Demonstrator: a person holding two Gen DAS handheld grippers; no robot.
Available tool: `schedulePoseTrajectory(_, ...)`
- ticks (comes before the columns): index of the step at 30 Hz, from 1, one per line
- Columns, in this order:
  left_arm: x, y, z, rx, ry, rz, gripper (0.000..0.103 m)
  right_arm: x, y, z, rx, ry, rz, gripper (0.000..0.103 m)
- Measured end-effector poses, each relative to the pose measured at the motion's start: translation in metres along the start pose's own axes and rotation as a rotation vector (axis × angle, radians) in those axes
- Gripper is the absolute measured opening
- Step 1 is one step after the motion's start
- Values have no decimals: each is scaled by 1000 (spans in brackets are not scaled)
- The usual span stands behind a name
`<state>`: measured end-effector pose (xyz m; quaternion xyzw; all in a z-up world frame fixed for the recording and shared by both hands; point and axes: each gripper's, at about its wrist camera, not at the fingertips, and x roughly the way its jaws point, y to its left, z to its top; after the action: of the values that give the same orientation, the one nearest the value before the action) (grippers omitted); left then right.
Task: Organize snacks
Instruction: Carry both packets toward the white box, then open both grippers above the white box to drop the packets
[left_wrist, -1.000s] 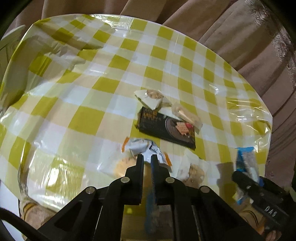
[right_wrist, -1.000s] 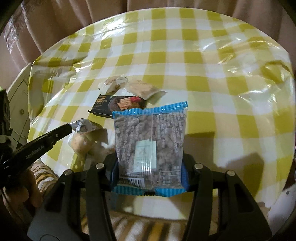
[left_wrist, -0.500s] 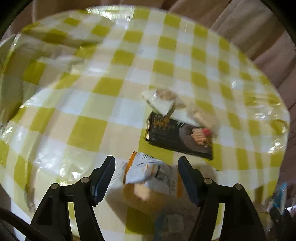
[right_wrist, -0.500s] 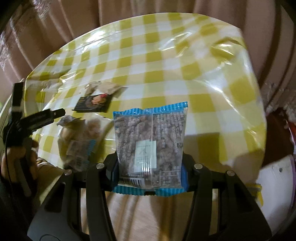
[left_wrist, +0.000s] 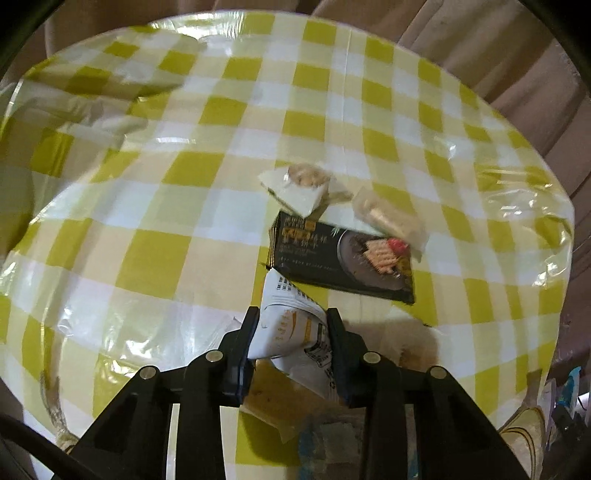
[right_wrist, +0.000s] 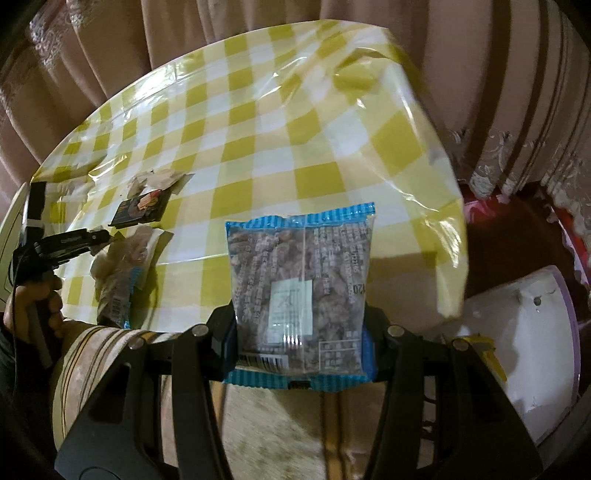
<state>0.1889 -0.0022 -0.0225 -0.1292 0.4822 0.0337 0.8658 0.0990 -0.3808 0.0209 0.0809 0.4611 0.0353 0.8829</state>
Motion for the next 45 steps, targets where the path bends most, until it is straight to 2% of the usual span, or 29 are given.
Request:
schedulePoseTrajectory(6, -40, -25, -13, 14, -81, -48, 36, -10, -20, -10, 25, -4, -14, 55)
schedulePoseTrajectory(15, -86, -122, -62, 178, -96, -257, 36, -28, -61, -27, 75, -9, -60, 55)
schedulePoseTrajectory(22, -92, -214, -107, 348, -18, -407, 36, -41, -95, -39, 130, -18, -89, 55)
schedulePoseTrajectory(28, -90, -271, -140, 448, 54, -480, 36, -53, -128, -47, 182, -34, -116, 55)
schedulePoseTrajectory(41, -93, -343, -183, 583, 143, -561, 38, -73, -185, -65, 291, -49, -155, 55)
schedulePoseTrajectory(43, -92, -349, -187, 597, 157, -568, 51, -74, -190, -67, 305, -48, -155, 55)
schedulePoseTrajectory(45, -92, -353, -191, 611, 167, -569, 55, -75, -194, -68, 317, -45, -154, 55)
